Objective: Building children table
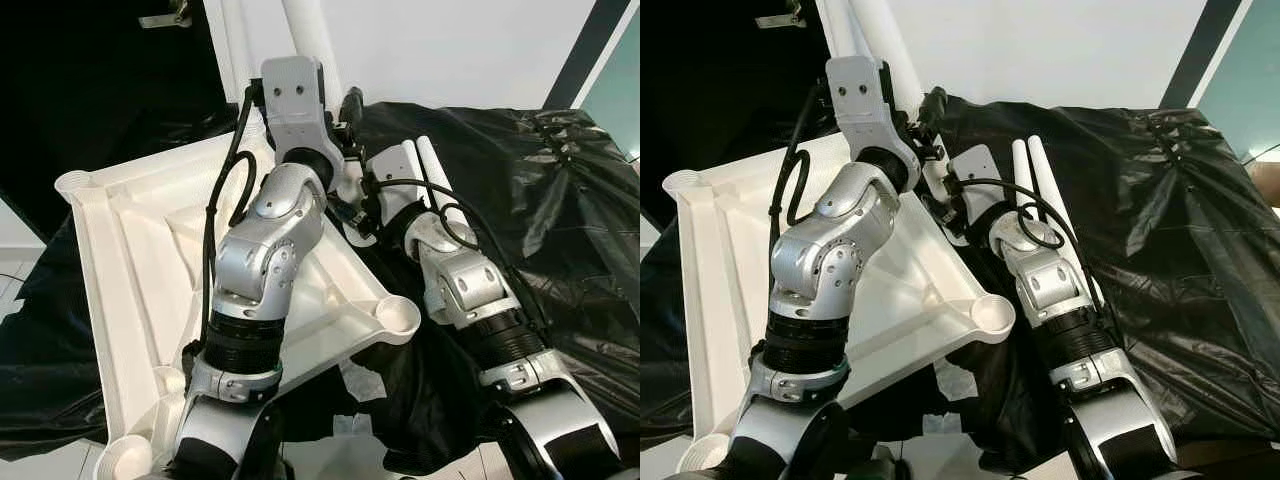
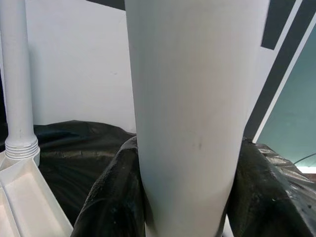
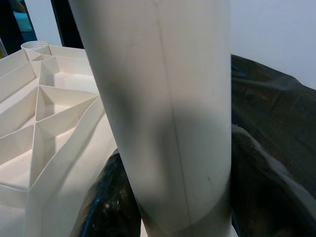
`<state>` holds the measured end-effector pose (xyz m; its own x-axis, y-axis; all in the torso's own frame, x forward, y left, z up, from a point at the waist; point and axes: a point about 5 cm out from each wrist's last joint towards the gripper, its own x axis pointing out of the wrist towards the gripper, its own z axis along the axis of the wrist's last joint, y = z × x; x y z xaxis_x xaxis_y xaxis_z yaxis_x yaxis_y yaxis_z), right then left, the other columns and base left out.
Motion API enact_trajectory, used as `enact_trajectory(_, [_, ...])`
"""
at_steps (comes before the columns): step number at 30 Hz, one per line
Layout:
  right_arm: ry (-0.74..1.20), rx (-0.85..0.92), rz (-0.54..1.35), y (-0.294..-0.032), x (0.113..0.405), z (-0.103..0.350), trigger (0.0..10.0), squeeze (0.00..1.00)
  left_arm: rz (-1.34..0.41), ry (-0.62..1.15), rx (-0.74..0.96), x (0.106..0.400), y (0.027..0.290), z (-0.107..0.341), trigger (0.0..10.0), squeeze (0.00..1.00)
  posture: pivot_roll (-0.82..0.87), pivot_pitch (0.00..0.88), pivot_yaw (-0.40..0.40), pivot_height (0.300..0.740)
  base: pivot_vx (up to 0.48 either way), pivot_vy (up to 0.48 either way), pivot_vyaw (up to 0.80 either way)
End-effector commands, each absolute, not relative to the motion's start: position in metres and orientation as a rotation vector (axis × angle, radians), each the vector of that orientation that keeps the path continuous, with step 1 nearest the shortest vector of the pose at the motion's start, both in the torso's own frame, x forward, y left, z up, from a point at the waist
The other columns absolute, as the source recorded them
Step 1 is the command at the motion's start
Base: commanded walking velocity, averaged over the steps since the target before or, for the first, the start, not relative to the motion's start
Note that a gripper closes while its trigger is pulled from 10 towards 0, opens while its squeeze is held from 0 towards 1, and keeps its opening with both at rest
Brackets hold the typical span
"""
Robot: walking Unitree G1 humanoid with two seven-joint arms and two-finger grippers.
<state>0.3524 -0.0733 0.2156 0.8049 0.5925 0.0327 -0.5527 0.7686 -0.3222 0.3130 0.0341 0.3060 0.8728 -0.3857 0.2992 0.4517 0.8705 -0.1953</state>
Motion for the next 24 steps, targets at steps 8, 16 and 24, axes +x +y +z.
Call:
enact_trajectory(8, [-0.116, -0.281, 0.599, -0.076, 0.356, 0.223, 10.0, 0.00, -0.570, -0.320, -0.290, 0.302, 0.021, 0.318, 10.0, 0.00, 0.12, 0.039, -0.022, 0.740, 0.000, 0.000, 0.00])
enact_trajectory(16, [-0.092, -0.232, 0.633, -0.093, 0.360, 0.229, 10.0, 0.00, -0.733, -0.312, -0.288, 0.294, 0.021, 0.314, 10.0, 1.00, 0.12, 0.043, -0.021, 0.740, 0.000, 0.000, 0.00])
enact_trajectory(24, [-0.042, -0.181, 0.827, -0.115, 0.358, 0.233, 10.0, 0.00, -0.969, -0.328, -0.194, 0.280, 0.028, 0.309, 10.0, 0.00, 0.11, 0.040, -0.018, 0.740, 0.000, 0.000, 0.00])
